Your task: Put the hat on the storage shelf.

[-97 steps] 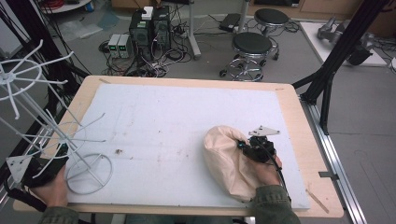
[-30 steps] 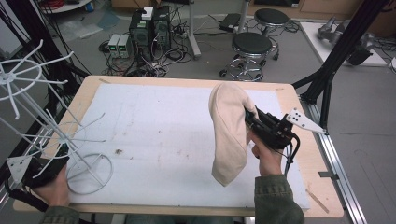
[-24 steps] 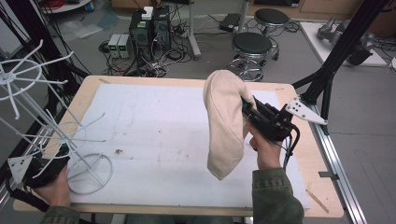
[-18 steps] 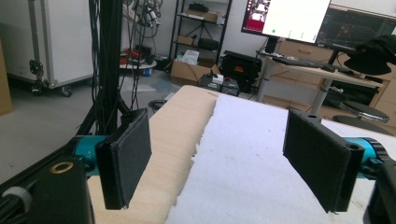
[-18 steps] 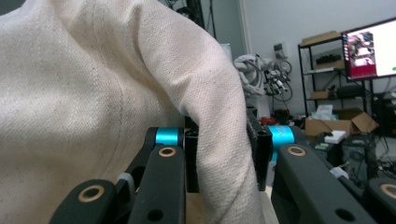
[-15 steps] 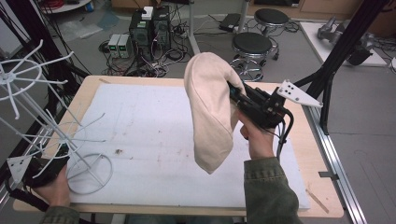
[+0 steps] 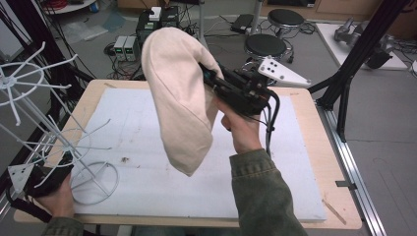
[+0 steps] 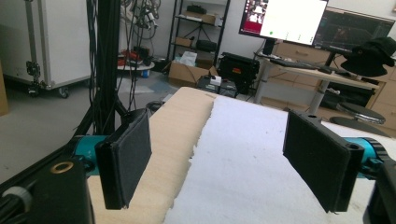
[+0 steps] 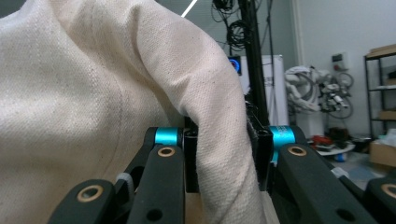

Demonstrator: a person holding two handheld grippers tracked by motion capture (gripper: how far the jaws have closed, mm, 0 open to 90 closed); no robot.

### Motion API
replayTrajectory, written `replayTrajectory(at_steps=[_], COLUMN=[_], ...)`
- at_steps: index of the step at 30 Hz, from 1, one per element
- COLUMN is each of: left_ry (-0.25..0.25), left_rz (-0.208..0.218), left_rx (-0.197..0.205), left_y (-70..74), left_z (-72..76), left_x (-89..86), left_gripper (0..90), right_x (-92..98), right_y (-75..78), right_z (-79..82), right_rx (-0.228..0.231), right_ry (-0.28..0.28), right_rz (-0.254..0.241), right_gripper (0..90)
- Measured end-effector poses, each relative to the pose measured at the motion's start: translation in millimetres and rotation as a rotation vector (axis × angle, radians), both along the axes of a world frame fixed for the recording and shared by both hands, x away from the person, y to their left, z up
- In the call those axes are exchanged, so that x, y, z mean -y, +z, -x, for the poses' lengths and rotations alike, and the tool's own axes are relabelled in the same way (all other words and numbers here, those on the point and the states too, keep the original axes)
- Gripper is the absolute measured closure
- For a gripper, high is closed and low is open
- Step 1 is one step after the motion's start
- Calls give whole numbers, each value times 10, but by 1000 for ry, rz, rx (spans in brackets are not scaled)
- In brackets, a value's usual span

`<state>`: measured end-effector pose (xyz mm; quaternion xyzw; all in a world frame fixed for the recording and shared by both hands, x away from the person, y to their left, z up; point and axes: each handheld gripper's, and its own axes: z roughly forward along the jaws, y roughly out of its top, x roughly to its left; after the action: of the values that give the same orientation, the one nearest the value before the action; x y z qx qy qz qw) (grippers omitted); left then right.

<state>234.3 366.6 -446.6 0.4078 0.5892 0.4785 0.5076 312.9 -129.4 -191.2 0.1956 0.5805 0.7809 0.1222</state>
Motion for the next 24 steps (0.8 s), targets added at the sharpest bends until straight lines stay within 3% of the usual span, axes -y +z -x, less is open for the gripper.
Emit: replayTrajectory(at_steps=[15, 24], left_ry=[-6, -5], left_rz=[1, 13], left_rx=[-6, 5], left_y=[-3, -4], left_z=[-1, 3], left_x=[-23, -33], left_gripper=[237, 237], right_x=[-819, -1242], right_y=[205, 406], right_z=[-129, -50], right_rx=[13, 49], right_ry=[53, 102], right_rz=[74, 117], right_gripper=[736, 731])
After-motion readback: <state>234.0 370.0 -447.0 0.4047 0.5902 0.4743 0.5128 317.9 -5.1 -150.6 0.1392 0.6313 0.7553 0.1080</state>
